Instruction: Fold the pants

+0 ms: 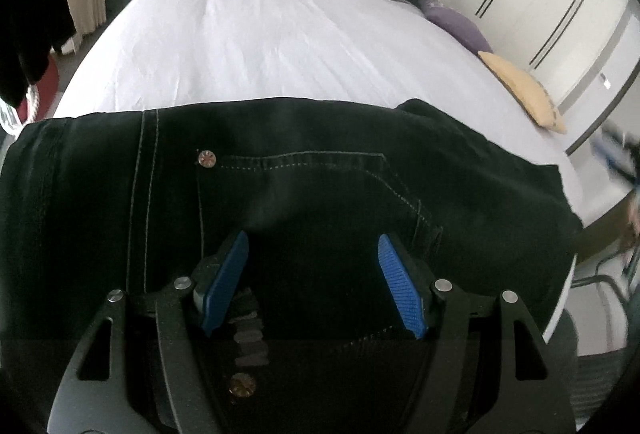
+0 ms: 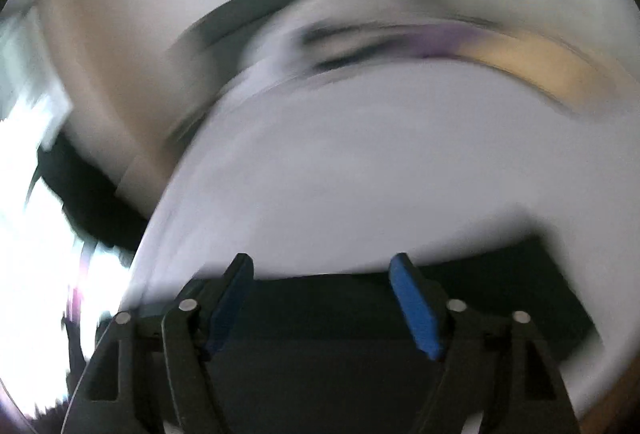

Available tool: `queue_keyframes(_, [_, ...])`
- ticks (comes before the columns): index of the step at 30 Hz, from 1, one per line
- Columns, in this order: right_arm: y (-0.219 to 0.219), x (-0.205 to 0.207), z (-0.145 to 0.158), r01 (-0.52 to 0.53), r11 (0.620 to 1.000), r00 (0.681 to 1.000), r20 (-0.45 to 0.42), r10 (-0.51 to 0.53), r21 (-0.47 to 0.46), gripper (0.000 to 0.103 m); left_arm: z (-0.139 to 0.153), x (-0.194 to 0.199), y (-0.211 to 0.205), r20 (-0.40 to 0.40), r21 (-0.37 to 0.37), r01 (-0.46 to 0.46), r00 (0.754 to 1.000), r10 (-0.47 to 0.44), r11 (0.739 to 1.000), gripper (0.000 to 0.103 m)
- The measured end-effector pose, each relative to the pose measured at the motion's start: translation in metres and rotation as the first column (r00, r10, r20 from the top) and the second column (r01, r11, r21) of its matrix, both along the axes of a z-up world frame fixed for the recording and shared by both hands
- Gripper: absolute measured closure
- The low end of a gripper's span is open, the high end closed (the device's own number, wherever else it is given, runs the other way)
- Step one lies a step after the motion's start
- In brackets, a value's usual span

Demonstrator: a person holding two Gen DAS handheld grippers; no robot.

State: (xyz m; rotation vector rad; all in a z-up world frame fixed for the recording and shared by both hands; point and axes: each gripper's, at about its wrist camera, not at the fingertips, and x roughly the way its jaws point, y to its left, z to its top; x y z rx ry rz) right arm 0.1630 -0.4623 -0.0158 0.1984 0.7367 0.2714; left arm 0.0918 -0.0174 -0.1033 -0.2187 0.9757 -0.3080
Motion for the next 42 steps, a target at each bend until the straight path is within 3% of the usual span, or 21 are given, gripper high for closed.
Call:
queue_keyframes(1, [0.035, 0.019, 0.002, -0.136, 0.990, 0.991, -0.016, 0.136, -0.036, 0.037, 0.000, -0.001, 0.000, 0.002, 0.006, 0.001, 1.000, -0.001, 1.000, 0.037])
queue_keyframes(3, [0.103, 0.060, -0.009, -0.359, 0.928, 0.931, -0.105, 0.349, -0.097, 0.037, -0.001, -0.003, 0.003, -0.001, -0.017, 0.000, 1.000, 0.000, 1.000, 0.037])
queue_keyframes(5, [0.142, 0.092, -0.027, -0.441, 0.885, 0.893, -0.175, 0.415, -0.148, 0.037, -0.002, -0.003, 0.009, -0.007, -0.067, -0.003, 1.000, 0.003, 0.998, 0.037])
queue_keyframes(7, [0.164, 0.125, -0.050, -0.506, 0.856, 0.844, -0.265, 0.466, -0.106, 0.037, -0.001, -0.004, 0.013, -0.007, -0.094, 0.000, 1.000, 0.000, 0.996, 0.037])
queue_keyframes(12, [0.177, 0.172, -0.099, -0.549, 0.836, 0.766, -0.416, 0.490, -0.025, 0.038, 0.000, -0.008, 0.017, 0.005, -0.100, 0.016, 1.000, -0.015, 0.995, 0.037])
queue_keyframes(14, [0.183, 0.176, -0.117, -0.598, 0.801, 0.707, -0.482, 0.517, -0.019, 0.058, -0.001, -0.009, 0.019, 0.004, -0.111, 0.013, 1.000, -0.013, 0.994, 0.037])
queue_keyframes(16, [0.189, 0.175, -0.129, -0.629, 0.775, 0.680, -0.525, 0.512, -0.058, 0.076, -0.002, -0.010, 0.021, 0.005, -0.115, 0.015, 1.000, -0.014, 0.993, 0.037])
queue_keyframes(19, [0.186, 0.178, -0.129, -0.598, 0.797, 0.719, -0.499, 0.484, -0.087, 0.099, -0.003, -0.010, 0.022, 0.005, -0.113, 0.014, 1.000, -0.014, 0.994, 0.037])
queue_keyframes(25, [0.164, 0.191, -0.130, -0.373, 0.905, 0.868, -0.422, 0.263, -0.205, 0.103, -0.001, -0.010, 0.019, 0.006, -0.101, -0.001, 1.000, 0.001, 0.995, 0.037])
queue_keyframes(28, [0.138, 0.192, -0.113, -0.161, 0.953, 0.937, -0.342, 0.066, -0.256, 0.101, -0.001, -0.012, 0.019, 0.011, -0.107, -0.007, 1.000, 0.008, 0.994, 0.037])
queue_keyframes(29, [0.130, 0.187, -0.101, -0.140, 0.977, 0.941, -0.328, 0.082, -0.158, 0.099, -0.001, -0.013, 0.019, 0.012, -0.109, -0.008, 1.000, 0.009, 0.994, 0.037])
queue_keyframes(30, [0.132, 0.176, -0.089, -0.196, 0.980, 0.935, -0.305, 0.180, -0.024, 0.099, -0.001, -0.013, 0.019, 0.013, -0.108, -0.008, 1.000, 0.010, 0.994, 0.037])
queue_keyframes(31, [0.143, 0.163, -0.080, -0.270, 0.963, 0.923, -0.282, 0.262, 0.010, 0.099, -0.002, -0.013, 0.019, 0.013, -0.106, -0.010, 1.000, 0.011, 0.994, 0.037])
queue_keyframes(32, [0.162, 0.145, -0.074, -0.366, 0.930, 0.896, -0.278, 0.347, -0.017, 0.099, -0.002, -0.014, 0.018, 0.014, -0.103, -0.010, 1.000, 0.012, 0.995, 0.037])
queue_keyframes(34, [0.185, 0.125, -0.077, -0.486, 0.873, 0.825, -0.307, 0.474, 0.042, 0.099, -0.002, -0.015, 0.017, 0.017, -0.094, -0.013, 1.000, 0.015, 0.995, 0.037])
queue_keyframes(36, [0.202, 0.115, -0.098, -0.556, 0.827, 0.754, -0.366, 0.545, 0.086, 0.099, -0.002, -0.016, 0.016, 0.019, -0.089, -0.021, 1.000, 0.023, 0.996, 0.037])
queue_keyframes(38, [0.198, 0.127, -0.127, -0.492, 0.870, 0.784, -0.418, 0.460, 0.033, 0.103, 0.000, -0.017, 0.016, 0.018, -0.088, -0.030, 0.999, 0.032, 0.996, 0.037])
queue_keyframes(39, [0.188, 0.138, -0.136, -0.436, 0.895, 0.798, -0.421, 0.432, 0.092, 0.103, 0.000, -0.018, 0.017, 0.017, -0.086, -0.031, 0.999, 0.033, 0.996, 0.037])
queue_keyframes(40, [0.174, 0.148, -0.139, -0.367, 0.923, 0.834, -0.399, 0.382, 0.115, 0.103, 0.000, -0.019, 0.017, 0.018, -0.081, -0.030, 0.999, 0.032, 0.996, 0.037])
queue_keyframes(41, [0.157, 0.156, -0.136, -0.248, 0.965, 0.894, -0.366, 0.261, 0.082, 0.103, 0.000, -0.020, 0.016, 0.020, -0.070, -0.030, 0.999, 0.032, 0.997, 0.037])
queue_keyframes(42, [0.145, 0.160, -0.132, -0.150, 0.988, 0.928, -0.341, 0.150, 0.028, 0.103, 0.000, -0.021, 0.016, 0.022, -0.064, -0.031, 0.999, 0.032, 0.997, 0.037])
